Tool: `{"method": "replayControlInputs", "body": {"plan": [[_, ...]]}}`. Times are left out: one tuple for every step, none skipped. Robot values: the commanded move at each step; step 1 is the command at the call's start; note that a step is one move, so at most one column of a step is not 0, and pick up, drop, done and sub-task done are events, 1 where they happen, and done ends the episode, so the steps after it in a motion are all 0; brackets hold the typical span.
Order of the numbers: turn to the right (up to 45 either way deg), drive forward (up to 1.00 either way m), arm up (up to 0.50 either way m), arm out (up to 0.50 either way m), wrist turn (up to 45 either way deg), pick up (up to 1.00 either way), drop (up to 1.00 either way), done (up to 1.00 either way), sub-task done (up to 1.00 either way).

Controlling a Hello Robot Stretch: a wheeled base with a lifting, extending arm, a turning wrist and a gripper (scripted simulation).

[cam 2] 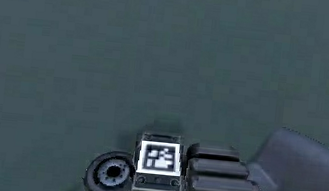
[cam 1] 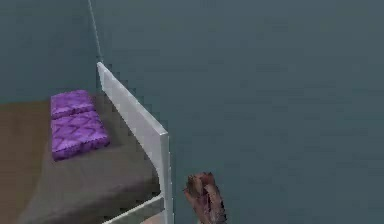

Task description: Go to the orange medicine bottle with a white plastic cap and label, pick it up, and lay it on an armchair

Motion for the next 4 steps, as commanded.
{"method": "replayControlInputs", "body": {"plan": [[-45.0, 0.0, 0.0, 0.0, 0.0, 0.0, 0.0, 0.0, 0.0], [-45.0, 0.0, 0.0, 0.0, 0.0, 0.0, 0.0, 0.0, 0.0], [-21.0, 0.0, 0.0, 0.0, 0.0, 0.0, 0.0, 0.0, 0.0], [45.0, 0.0, 0.0, 0.0, 0.0, 0.0, 0.0, 0.0, 0.0]]}}
